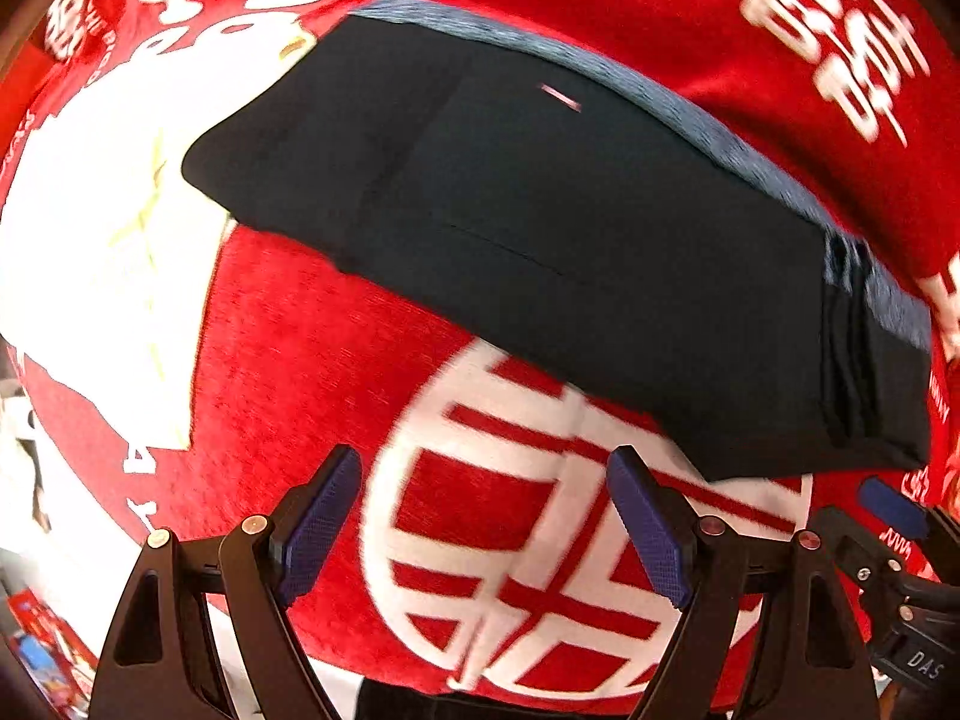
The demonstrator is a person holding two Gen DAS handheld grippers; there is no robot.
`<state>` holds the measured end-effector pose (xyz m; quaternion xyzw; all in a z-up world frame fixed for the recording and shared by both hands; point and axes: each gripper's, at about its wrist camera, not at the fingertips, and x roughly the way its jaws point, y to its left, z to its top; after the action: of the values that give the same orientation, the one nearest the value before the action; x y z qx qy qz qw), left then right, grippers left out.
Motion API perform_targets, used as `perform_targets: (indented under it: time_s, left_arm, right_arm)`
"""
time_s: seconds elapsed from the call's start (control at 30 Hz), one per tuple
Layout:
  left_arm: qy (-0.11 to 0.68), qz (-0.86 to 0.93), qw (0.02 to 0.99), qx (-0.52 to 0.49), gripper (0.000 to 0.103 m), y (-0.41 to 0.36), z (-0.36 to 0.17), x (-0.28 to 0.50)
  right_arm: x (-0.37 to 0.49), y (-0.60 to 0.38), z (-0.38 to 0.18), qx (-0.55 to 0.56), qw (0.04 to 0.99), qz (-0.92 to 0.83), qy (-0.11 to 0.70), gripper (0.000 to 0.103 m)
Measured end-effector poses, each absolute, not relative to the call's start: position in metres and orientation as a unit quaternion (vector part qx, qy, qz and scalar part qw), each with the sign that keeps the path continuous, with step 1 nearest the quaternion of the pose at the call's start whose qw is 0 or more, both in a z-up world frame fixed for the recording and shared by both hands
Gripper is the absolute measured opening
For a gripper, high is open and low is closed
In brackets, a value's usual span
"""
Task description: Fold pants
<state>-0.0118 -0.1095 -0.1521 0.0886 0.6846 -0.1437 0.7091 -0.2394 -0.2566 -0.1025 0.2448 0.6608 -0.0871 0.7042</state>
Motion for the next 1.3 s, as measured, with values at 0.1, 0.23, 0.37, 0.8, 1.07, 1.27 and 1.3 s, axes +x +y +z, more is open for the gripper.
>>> perform_targets:
  time_s: [0.1, 0.23, 0.37, 0.8, 1.07, 1.27, 1.3]
  left_arm:
    - [0.681, -0.14, 0.716, 0.069, 0.085, -0.091, -0.154, 0.008]
    - [0.672, -0.131, 0.728, 0.044, 0.085, -0.07, -0.157, 0.035]
    - [0.67, -0.115, 0.734, -0.003, 0.085, -0.048, -0.162, 0.068]
    - [0.664, -0.11, 0.731, -0.109, 0.085, -0.001, -0.185, 0.105]
    - [0.658, -0.157, 0.72, -0.158, 0.085, -0.002, -0.188, 0.119]
    - [0.64, -0.163, 0.722, -0.204, 0.094, -0.007, -0.198, 0.121]
    - [0.637, -0.166, 0.721, -0.214, 0.096, -0.004, -0.199, 0.123]
  right_arm:
    - [-0.218, -0.246, -0.104, 0.235, 0.707, -0.08, 0.662, 0.078]
    - [-0.192, -0.236, -0.11, 0.218, 0.712, -0.074, 0.663, 0.078]
    - [-0.171, -0.229, -0.128, 0.198, 0.709, -0.069, 0.673, 0.079]
    - [-0.17, -0.223, -0.158, 0.214, 0.701, -0.052, 0.678, 0.089]
    - [-0.169, -0.21, -0.161, 0.209, 0.7, -0.052, 0.681, 0.09]
    - [-0.164, -0.219, -0.163, 0.209, 0.7, -0.047, 0.681, 0.09]
    - [-0.164, -0.221, -0.162, 0.208, 0.7, -0.046, 0.681, 0.09]
